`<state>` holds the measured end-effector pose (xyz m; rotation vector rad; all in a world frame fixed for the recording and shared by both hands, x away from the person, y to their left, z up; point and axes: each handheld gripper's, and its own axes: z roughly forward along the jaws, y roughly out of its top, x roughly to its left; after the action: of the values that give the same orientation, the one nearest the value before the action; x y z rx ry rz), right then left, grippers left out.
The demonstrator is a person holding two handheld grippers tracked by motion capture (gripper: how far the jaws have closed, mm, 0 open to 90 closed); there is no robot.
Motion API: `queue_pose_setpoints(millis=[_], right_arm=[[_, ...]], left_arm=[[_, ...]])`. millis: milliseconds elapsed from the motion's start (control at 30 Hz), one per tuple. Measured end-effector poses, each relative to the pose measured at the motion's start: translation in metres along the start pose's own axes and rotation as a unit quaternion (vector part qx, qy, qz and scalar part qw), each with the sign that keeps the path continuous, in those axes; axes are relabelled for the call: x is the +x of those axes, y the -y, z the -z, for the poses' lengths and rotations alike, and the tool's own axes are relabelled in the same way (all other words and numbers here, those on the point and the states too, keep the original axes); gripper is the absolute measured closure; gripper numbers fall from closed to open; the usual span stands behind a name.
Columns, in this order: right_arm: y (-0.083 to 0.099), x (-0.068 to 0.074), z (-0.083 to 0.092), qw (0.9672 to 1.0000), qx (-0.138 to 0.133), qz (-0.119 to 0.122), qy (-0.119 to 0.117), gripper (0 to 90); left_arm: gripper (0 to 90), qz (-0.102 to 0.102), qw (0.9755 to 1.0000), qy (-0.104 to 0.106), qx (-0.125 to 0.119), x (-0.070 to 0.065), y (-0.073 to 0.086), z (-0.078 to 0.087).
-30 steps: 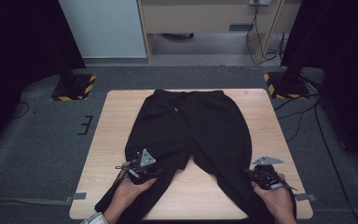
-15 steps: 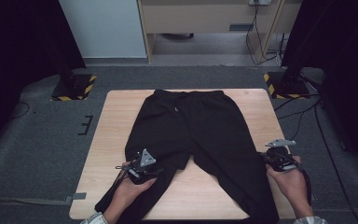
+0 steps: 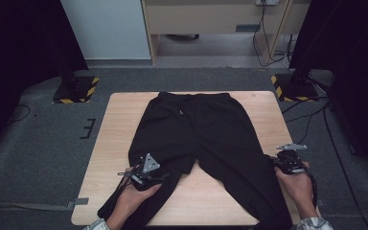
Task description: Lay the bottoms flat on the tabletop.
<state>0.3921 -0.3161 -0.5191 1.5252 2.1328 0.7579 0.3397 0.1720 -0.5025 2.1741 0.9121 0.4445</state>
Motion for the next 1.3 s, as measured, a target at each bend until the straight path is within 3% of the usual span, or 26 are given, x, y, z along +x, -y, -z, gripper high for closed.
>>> queue_pose_setpoints(millis=[100, 200, 233, 267, 300, 333, 433, 467, 600, 667, 767, 800, 967, 1033, 1067, 1200, 1300], right_arm=[[0.004, 0.0, 0.001, 0.9999, -0.015, -0.007, -0.005, 85.9], [0.011, 0.002, 0.008, 0.9987, -0.042, -0.018, -0.021, 59.8], [0.011, 0.002, 0.008, 0.9987, -0.042, -0.018, -0.021, 59.8], [0.015, 0.004, 0.015, 0.998, -0.054, -0.019, -0.029, 50.3], [0.015, 0.004, 0.015, 0.998, -0.054, -0.019, -0.029, 50.3], [0.019, 0.006, 0.021, 0.997, -0.068, -0.018, -0.034, 43.9], [0.024, 0.009, 0.026, 0.9965, -0.076, -0.02, -0.028, 41.9], [0.026, 0.01, 0.031, 0.996, -0.084, -0.016, -0.024, 41.9], [0.026, 0.012, 0.034, 0.9959, -0.083, -0.018, -0.03, 42.8], [0.027, 0.011, 0.032, 0.9959, -0.081, -0.022, -0.033, 44.9], [0.029, 0.01, 0.029, 0.9964, -0.074, -0.022, -0.034, 45.6], [0.031, 0.009, 0.027, 0.9967, -0.068, -0.024, -0.037, 47.4], [0.031, 0.005, 0.026, 0.9962, -0.073, -0.032, -0.034, 52.8], [0.029, 0.001, 0.024, 0.9966, -0.071, -0.024, -0.034, 55.7], [0.027, -0.004, 0.025, 0.9965, -0.07, -0.027, -0.038, 60.2], [0.028, -0.009, 0.02, 0.9964, -0.053, -0.04, -0.053, 53.7], [0.028, -0.008, 0.017, 0.9964, -0.052, -0.042, -0.052, 50.4]], left_arm=[[41.2, 0.013, 0.9998, 0.01, -0.012, -0.004, -0.005, 0.002], [38.8, -0.007, 0.9992, 0.018, -0.034, -0.02, -0.023, 0.004], [38.6, -0.007, 0.9992, 0.018, -0.034, -0.02, -0.023, 0.004], [38.2, -0.014, 0.999, 0.021, -0.037, -0.024, -0.029, 0.002], [38.2, -0.019, 0.9988, 0.023, -0.038, -0.029, -0.035, -0.001], [37.8, -0.029, 0.9985, 0.028, -0.038, -0.038, -0.046, -0.01], [37.8, -0.035, 0.9984, 0.027, -0.036, -0.046, -0.056, -0.024], [38.1, -0.026, 0.9988, 0.026, -0.034, -0.049, -0.065, -0.038], [37.2, -0.023, 0.9992, 0.019, -0.028, -0.053, -0.077, -0.057], [35.1, -0.01, 0.9998, 0.009, -0.016, -0.051, -0.083, -0.076], [34.2, 0.003, 0.9999, 0.005, -0.009, -0.05, -0.084, -0.086], [35.8, 0.017, 0.9997, 0.019, -0.005, -0.053, -0.084, -0.092], [38.0, -0.005, 0.9999, -0.01, 0.009, -0.061, -0.085, -0.1], [37.8, -0.002, 0.9998, -0.016, 0.008, -0.061, -0.084, -0.103], [37.5, 0.01, 0.9998, -0.017, 0.01, -0.058, -0.082, -0.104], [37.4, 0.021, 0.9995, -0.016, 0.018, -0.056, -0.078, -0.111], [41.0, 0.017, 0.9995, -0.017, 0.02, -0.056, -0.076, -0.115]])
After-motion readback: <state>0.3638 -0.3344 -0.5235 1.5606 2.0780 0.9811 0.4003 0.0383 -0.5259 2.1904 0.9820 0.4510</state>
